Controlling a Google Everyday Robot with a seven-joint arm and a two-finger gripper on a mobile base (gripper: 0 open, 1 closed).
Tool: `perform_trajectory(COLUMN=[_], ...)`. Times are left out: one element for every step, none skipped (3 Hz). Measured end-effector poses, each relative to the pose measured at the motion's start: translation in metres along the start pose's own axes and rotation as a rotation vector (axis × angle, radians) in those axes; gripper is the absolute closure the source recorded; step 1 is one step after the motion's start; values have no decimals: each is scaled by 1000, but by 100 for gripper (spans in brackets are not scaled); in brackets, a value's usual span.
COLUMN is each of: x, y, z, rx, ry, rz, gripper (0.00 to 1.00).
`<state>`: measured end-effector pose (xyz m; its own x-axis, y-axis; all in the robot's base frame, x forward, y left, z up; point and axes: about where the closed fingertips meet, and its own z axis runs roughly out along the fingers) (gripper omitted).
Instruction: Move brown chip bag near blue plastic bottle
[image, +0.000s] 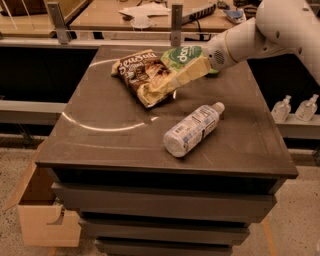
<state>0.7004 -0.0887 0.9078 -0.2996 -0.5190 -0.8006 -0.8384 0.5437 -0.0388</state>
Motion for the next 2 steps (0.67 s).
perform_trajectory(x=[-3, -4], y=[-6, -6], z=[14, 34], rx=[1, -16], ry=[-20, -20], rz=[27, 46], gripper=[0, 0])
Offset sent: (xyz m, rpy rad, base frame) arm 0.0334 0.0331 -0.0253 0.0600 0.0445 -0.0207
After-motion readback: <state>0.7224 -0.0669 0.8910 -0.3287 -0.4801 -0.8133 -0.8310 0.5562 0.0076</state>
